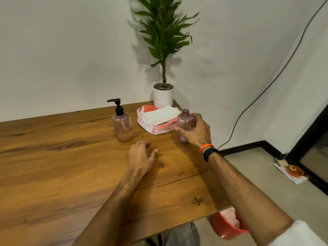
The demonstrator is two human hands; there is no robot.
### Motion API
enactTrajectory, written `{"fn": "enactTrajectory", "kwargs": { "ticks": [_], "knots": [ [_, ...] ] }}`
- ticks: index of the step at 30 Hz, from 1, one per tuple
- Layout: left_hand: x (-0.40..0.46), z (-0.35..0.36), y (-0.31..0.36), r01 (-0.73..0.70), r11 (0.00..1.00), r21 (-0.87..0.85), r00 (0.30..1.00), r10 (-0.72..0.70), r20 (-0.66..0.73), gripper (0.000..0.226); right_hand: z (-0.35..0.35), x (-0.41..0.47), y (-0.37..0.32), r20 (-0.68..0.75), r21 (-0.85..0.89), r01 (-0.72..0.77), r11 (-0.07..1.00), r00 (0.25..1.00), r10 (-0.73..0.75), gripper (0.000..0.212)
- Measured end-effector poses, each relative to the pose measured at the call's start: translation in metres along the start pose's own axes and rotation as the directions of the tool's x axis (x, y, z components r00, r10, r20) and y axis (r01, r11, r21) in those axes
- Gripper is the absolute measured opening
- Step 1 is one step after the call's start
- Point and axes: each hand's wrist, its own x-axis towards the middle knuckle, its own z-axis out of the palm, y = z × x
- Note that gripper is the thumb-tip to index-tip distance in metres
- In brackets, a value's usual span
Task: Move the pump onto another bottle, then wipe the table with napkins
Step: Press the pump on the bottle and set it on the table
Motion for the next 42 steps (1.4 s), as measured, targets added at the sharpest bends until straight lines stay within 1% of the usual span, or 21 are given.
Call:
{"fn": "enactTrajectory", "kwargs": {
  "ticks": [5, 8, 10, 11, 12, 14, 15, 17, 20, 23, 26, 28, 30, 32, 34, 36, 40, 42],
  "knots": [
    [-0.002, 0.001, -0.001, -0.014, 1.0, 0.014, 1.0, 0.014, -0.005, 0.04, 0.001, -0.003, 0.008, 0.011, 0.0, -0.026, 1.0, 1.0, 0.026, 0.083],
    [-0.002, -0.002, -0.002, -0.005, 1.0, 0.016, 1.0, 0.005, 0.001, 0.041, -0.001, -0.004, 0.004, 0.028, 0.0, -0.039, 0.999, 0.999, 0.039, 0.093],
    [-0.003, -0.006, -0.002, 0.002, 1.0, 0.013, 1.0, -0.002, 0.0, 0.042, -0.003, -0.007, -0.004, -0.018, -0.012, -0.012, 1.0, 1.0, 0.011, 0.096],
    [-0.004, -0.008, -0.003, 0.003, 1.0, 0.006, 1.0, -0.003, -0.004, 0.042, -0.004, -0.01, -0.009, -0.076, -0.02, 0.032, 0.999, 0.997, -0.033, 0.092],
    [-0.005, -0.01, -0.004, 0.003, 1.0, -0.003, 1.0, -0.003, -0.009, 0.042, -0.005, -0.012, -0.015, -0.154, -0.027, 0.099, 0.995, 0.983, -0.102, 0.083],
    [-0.007, -0.015, -0.008, 0.008, 1.0, -0.011, 1.0, -0.008, -0.017, 0.042, -0.006, -0.018, -0.029, -0.299, -0.05, 0.258, 0.965, 0.918, -0.261, 0.061],
    [-0.008, -0.018, -0.01, 0.016, 1.0, -0.013, 1.0, -0.016, -0.018, 0.042, -0.005, -0.02, -0.037, -0.328, -0.063, 0.322, 0.945, 0.887, -0.324, 0.052],
    [-0.01, -0.026, -0.015, 0.034, 0.999, -0.012, 0.999, -0.034, -0.023, 0.043, 0.002, -0.025, -0.054, -0.285, -0.069, 0.394, 0.916, 0.873, -0.397, 0.042],
    [-0.013, -0.041, -0.025, 0.051, 0.999, -0.002, 0.998, -0.051, -0.047, 0.042, 0.021, -0.03, -0.073, -0.18, -0.098, 0.416, 0.904, 0.886, -0.427, 0.031],
    [-0.017, -0.061, -0.042, 0.086, 0.996, 0.009, 0.993, -0.085, -0.077, 0.041, 0.051, -0.035, -0.089, -0.045, 0.007, 0.404, 0.915, 0.914, -0.403, 0.029],
    [-0.02, -0.079, -0.064, 0.135, 0.99, 0.031, 0.987, -0.132, -0.089, 0.043, 0.08, -0.035, -0.103, 0.081, 0.052, 0.402, 0.914, 0.91, -0.406, 0.037],
    [-0.023, -0.089, -0.078, 0.164, 0.986, 0.041, 0.983, -0.16, -0.091, 0.044, 0.098, -0.032, -0.113, 0.197, 0.029, 0.386, 0.922, 0.902, -0.384, 0.054],
    [-0.027, -0.098, -0.094, 0.177, 0.982, 0.06, 0.981, -0.171, -0.097, 0.044, 0.116, -0.029, -0.122, 0.278, 0.012, 0.378, 0.926, 0.888, -0.367, 0.079],
    [-0.03, -0.105, -0.109, 0.178, 0.98, 0.086, 0.981, -0.17, -0.096, 0.042, 0.131, -0.025, -0.13, 0.3, 0.023, 0.394, 0.919, 0.874, -0.383, 0.099],
    [-0.033, -0.109, -0.119, 0.171, 0.98, 0.102, 0.981, -0.16, -0.109, 0.039, 0.143, -0.02, -0.135, 0.28, 0.042, 0.417, 0.908, 0.868, -0.411, 0.11],
    [-0.034, -0.109, -0.127, 0.168, 0.978, 0.121, 0.979, -0.151, -0.139, 0.035, 0.15, -0.017, -0.136, 0.249, 0.071, 0.43, 0.9, 0.866, -0.434, 0.113],
    [-0.035, -0.106, -0.133, 0.16, 0.976, 0.145, 0.975, -0.134, -0.177, 0.034, 0.159, -0.013, -0.129, 0.227, 0.132, 0.462, 0.877, 0.847, -0.48, 0.107],
    [-0.035, -0.104, -0.136, 0.157, 0.978, 0.137, 0.974, -0.13, -0.185, 0.033, 0.163, -0.011, -0.125, 0.228, 0.178, 0.457, 0.872, 0.842, -0.488, 0.109]
  ]
}}
